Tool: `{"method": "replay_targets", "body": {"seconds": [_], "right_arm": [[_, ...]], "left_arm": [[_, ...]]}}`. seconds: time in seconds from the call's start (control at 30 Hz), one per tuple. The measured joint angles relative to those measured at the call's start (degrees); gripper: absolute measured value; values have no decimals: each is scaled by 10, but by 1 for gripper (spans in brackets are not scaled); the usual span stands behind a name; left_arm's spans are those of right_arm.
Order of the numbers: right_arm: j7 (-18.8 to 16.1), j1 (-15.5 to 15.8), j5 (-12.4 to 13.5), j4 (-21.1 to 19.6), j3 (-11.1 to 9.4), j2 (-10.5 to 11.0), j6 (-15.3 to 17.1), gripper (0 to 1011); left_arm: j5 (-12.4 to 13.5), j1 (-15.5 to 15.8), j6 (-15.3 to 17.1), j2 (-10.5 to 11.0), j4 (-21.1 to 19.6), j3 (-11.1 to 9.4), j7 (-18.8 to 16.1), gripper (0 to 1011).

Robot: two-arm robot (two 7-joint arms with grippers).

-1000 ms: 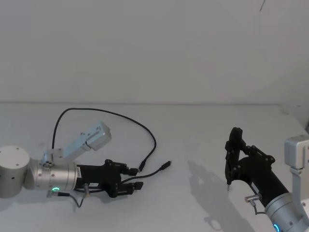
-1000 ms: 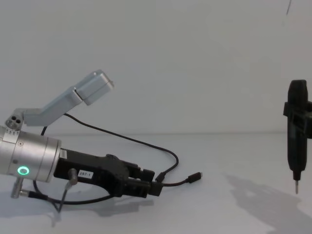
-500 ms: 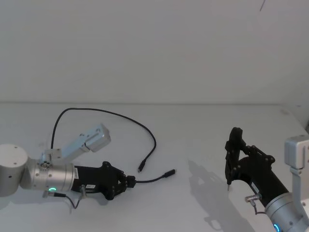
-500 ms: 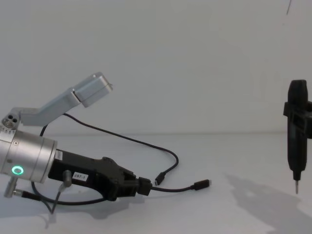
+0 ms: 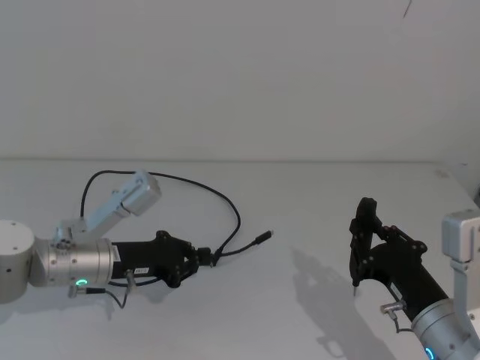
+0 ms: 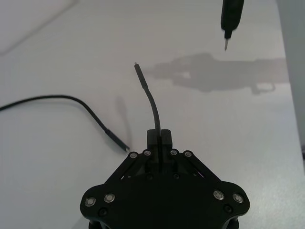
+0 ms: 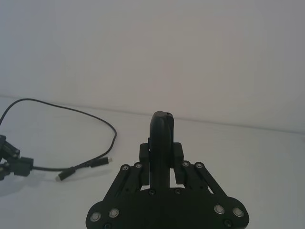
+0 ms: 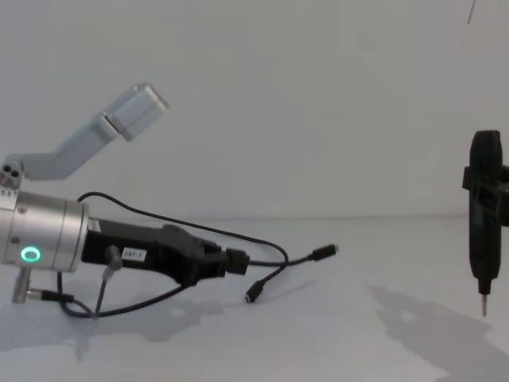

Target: Pick up the data cable with the one hand.

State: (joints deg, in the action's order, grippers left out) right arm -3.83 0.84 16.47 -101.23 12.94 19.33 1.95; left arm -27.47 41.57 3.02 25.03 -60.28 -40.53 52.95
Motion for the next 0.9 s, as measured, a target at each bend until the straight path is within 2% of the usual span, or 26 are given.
{"method": "replay_targets", "body": {"seconds": [0.37,0.9], "right_arm": [[0,0,0,0,0,0,0,279],[-2,0,1,-2,-1,-2,0,279]], "left_arm": [[-35,-7,15,11,-25,12,22,40],[-62,-5,36,26,-47,4,73,40]]}}
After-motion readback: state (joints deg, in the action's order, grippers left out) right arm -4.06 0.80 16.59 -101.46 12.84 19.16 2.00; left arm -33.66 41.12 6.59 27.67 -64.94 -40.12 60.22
